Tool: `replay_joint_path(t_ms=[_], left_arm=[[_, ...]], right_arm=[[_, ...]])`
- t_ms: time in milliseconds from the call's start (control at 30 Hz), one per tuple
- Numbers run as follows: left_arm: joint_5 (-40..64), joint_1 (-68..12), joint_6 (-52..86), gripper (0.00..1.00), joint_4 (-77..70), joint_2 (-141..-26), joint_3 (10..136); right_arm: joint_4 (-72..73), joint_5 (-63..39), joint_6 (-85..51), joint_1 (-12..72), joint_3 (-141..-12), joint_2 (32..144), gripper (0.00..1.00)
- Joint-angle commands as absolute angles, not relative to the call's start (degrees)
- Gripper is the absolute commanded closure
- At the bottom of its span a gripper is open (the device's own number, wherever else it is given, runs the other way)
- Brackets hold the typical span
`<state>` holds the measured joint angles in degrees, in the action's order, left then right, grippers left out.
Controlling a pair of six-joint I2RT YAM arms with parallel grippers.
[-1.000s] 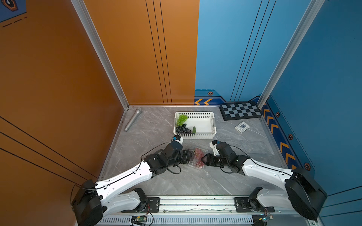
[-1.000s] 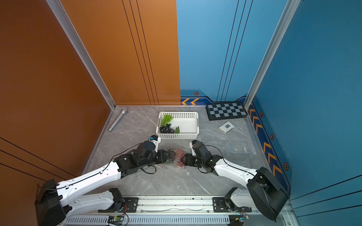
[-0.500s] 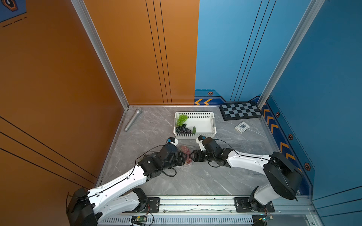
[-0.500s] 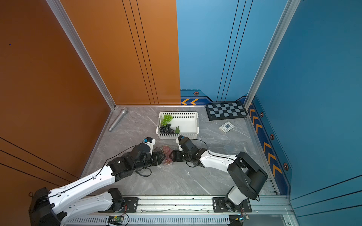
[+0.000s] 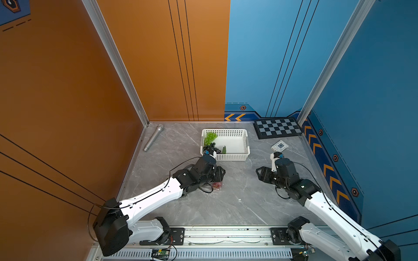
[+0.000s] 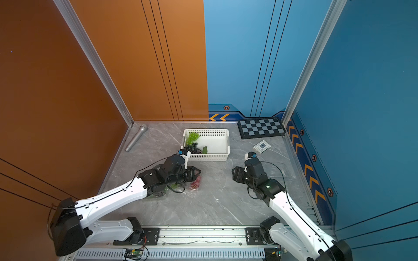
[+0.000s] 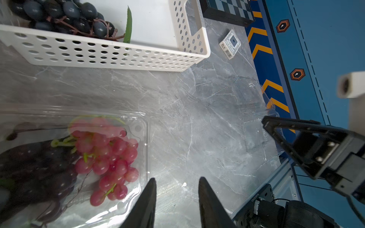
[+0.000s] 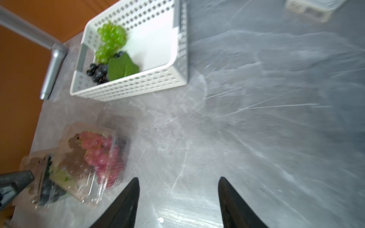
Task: Pack grapes into containers
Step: Move the packing box to the center of the board.
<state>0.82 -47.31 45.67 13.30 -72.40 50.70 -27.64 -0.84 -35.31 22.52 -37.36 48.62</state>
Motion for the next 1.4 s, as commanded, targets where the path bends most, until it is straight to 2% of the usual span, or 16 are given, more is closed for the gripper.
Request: replay_joint_path(t_ms=[0,167,533,800,967,1200,1367], left_arm=[[3.66,-47.37,46.08,0.62,9.55,-75.06,51.39],[5.41,-47.53,47.52,0.61,7.21,-76.59,51.16],[6.45,-47.22,48.58,0.59,4.35,-76.47,49.40],[7.63,-46.07,48.93,0.59,3.52,-76.02,48.21],[8.64,-45.20,49.44,0.59,2.92,-75.94,47.30],[8.36,-45.00,49.92,0.59,2.82,-74.90,46.58],[7.92,-44.91,50.10,0.59,3.33,-74.27,46.11]], right_arm=[[-40.71,3.96,-33.40,16.06,-36.30,46.83,0.37],[-41.00,3.46,-33.31,11.79,-35.08,46.93,0.39],[-40.70,12.40,-34.16,8.03,-35.45,51.45,0.39],[-35.33,6.00,-32.11,1.05,-31.51,55.96,0.40],[-30.22,1.55,-32.23,1.79,-30.28,61.17,0.55],[-26.85,3.11,-35.58,11.51,-31.45,65.30,0.79],[-25.05,5.64,-40.56,20.13,-32.44,65.17,0.83]])
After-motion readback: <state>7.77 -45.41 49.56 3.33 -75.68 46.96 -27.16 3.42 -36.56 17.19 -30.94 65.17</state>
